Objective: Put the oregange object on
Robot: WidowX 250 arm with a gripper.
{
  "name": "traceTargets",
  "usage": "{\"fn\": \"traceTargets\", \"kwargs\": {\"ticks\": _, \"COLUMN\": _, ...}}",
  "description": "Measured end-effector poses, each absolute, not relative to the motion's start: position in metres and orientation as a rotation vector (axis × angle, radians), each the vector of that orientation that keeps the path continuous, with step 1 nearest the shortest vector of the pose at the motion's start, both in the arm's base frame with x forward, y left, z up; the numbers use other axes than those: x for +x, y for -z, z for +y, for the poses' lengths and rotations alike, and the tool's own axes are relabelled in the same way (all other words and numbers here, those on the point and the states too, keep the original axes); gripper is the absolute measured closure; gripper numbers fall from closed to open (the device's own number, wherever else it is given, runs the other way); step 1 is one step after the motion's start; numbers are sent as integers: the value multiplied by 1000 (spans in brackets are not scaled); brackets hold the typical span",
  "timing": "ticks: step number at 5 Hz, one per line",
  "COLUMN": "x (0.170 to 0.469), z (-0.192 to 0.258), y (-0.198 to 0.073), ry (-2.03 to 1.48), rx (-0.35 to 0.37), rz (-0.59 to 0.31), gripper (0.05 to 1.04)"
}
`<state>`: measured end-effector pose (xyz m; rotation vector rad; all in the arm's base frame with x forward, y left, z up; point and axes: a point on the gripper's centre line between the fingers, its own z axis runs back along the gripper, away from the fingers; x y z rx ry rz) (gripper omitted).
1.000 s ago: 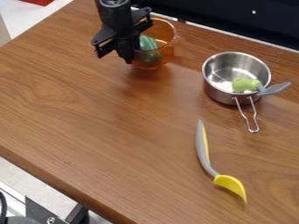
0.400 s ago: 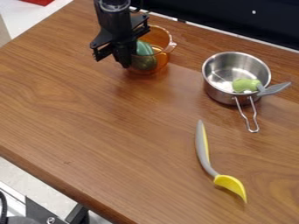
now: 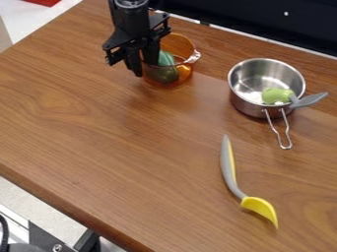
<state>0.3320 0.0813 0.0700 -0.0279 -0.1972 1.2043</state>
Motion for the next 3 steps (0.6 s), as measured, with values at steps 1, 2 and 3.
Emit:
{"fn": "traceTargets", "kwargs": {"ticks": 1, "x": 331, "z": 81, "y": -71, "ry": -1208, "rx": -26, "rz": -182, "gripper": 323}}
{"fn": "traceTargets", "kwargs": {"ticks": 2, "x": 327, "z": 77, "y": -77, "ry": -1189, "rx": -39, "rz": -170, "gripper": 100}}
{"fn": "traceTargets", "kwargs": {"ticks": 3, "x": 317, "z": 69, "y": -95, "ry": -1109, "rx": -71, "rz": -189, "gripper": 85}}
